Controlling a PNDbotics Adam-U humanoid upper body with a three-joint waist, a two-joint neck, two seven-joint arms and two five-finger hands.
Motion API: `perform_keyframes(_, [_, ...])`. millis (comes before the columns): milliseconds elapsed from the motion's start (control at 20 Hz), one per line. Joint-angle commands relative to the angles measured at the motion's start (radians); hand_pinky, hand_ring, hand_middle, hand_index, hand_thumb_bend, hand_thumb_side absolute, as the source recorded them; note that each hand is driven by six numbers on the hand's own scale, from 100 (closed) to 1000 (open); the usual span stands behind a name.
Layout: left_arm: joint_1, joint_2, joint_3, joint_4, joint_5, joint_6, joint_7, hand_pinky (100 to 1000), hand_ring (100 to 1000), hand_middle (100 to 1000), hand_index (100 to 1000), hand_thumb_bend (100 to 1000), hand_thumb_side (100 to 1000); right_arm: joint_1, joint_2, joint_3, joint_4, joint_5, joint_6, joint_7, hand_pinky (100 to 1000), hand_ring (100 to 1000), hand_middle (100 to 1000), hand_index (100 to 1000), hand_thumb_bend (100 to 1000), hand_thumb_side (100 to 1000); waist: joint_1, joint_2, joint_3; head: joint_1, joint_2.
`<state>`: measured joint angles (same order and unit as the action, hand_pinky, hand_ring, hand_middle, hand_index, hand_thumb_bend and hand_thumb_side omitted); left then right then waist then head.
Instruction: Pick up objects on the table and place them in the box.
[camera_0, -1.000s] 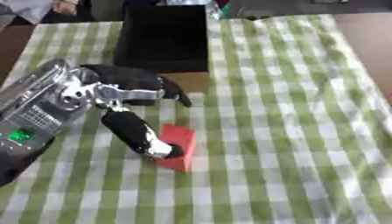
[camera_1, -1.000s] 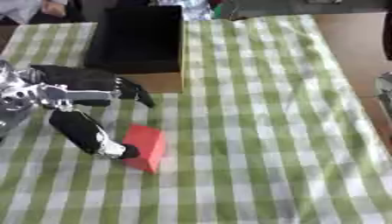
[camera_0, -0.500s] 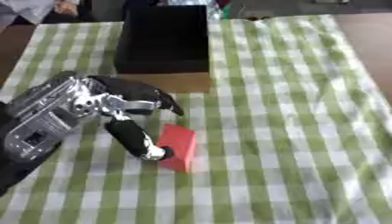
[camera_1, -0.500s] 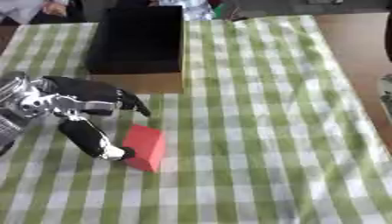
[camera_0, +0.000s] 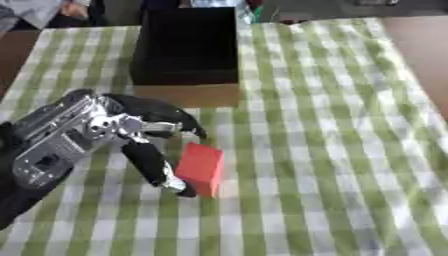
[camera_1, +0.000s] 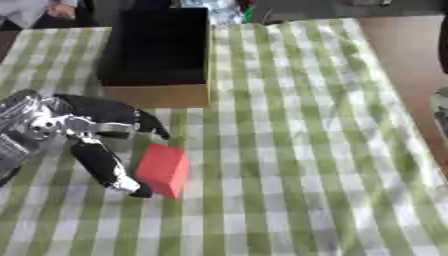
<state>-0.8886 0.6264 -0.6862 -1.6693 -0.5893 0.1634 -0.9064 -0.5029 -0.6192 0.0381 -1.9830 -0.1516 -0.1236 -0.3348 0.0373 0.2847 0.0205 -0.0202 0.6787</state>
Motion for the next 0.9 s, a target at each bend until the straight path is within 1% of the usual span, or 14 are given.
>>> perform_keyframes(50, [-0.01, -0.006, 0.018, 0.011, -0.052, -0.018, -0.001, 1000, 963, 911, 966, 547, 656, -0.008, -0.009, -0.007, -0.017, -0.005, -0.001, 0.003, 779, 734, 573, 824, 100, 676, 0.006, -0.018, -0.002, 0.003, -0.008])
perform_keyframes(250, [-0.002, -0.023, 0.02, 0.024, -0.087, -0.033, -0.001, 1000, 959, 900, 962, 537, 655, -0.006, -0.007, -0.008, -0.017, -0.005, -0.001, 0.002, 780, 733, 571, 823, 100, 677, 0.003, -0.016, -0.003, 0.002, -0.009])
perform_keyframes(500, [0.006, -0.038, 0.021, 0.022, -0.086, -0.042, -0.001, 1000, 937, 867, 930, 519, 645, -0.003, -0.003, -0.009, -0.017, -0.003, 0.004, 0.004, 781, 734, 570, 824, 100, 679, 0.001, -0.012, -0.003, 0.002, -0.01])
perform_keyframes(650, [0.007, -0.045, 0.025, 0.008, -0.07, -0.041, -0.001, 1000, 916, 830, 896, 511, 629, -0.002, -0.002, -0.009, -0.017, -0.002, 0.007, 0.007, 781, 734, 570, 824, 100, 679, -0.001, -0.012, -0.003, 0.002, -0.011])
perform_keyframes(700, [0.006, -0.046, 0.026, -0.001, -0.063, -0.04, -0.001, 990, 884, 770, 844, 488, 608, -0.002, -0.002, -0.01, -0.017, -0.002, 0.006, 0.006, 781, 734, 570, 824, 100, 679, -0.001, -0.012, -0.003, 0.002, -0.01])
perform_keyframes(750, [0.006, -0.045, 0.029, -0.011, -0.057, -0.038, -0.001, 990, 884, 770, 844, 488, 608, -0.002, -0.002, -0.01, -0.017, -0.002, 0.006, 0.006, 781, 734, 570, 824, 100, 679, -0.001, -0.012, -0.003, 0.001, -0.01])
perform_keyframes(800, [0.005, -0.045, 0.033, -0.024, -0.049, -0.035, 0.0, 968, 851, 717, 791, 455, 595, -0.001, -0.002, -0.011, -0.017, -0.002, 0.007, 0.005, 782, 734, 570, 824, 100, 679, -0.001, -0.012, -0.003, 0.001, -0.01])
perform_keyframes(900, [0.003, -0.039, 0.043, -0.056, -0.041, -0.024, 0.009, 942, 820, 669, 747, 345, 611, 0.001, -0.001, -0.011, -0.017, -0.002, 0.008, 0.005, 782, 734, 570, 824, 100, 679, 0.0, -0.012, -0.002, 0.0, -0.01])
